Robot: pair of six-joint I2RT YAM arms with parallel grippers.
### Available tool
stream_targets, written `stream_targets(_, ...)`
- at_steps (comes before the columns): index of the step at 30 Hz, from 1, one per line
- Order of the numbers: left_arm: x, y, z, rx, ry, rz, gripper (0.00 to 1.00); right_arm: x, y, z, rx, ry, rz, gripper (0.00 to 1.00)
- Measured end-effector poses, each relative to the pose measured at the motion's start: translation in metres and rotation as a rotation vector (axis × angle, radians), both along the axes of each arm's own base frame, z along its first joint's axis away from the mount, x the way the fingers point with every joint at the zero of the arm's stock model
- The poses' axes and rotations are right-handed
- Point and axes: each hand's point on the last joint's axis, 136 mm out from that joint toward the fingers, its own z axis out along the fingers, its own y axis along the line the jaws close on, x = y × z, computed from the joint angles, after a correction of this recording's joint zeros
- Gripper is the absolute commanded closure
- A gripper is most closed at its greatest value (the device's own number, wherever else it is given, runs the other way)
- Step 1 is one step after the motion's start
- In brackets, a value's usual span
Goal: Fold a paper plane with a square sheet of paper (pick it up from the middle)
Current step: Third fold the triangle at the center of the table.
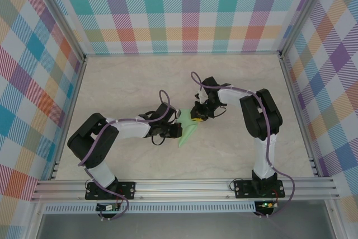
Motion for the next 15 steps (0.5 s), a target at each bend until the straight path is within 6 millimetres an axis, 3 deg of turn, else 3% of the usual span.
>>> stream_targets(15,-0.0012,0.0012,-0.0021,0.003,0.008,0.006,0.95,0.0,0.0001,0.0001,0.0,-0.001,0.0,0.83)
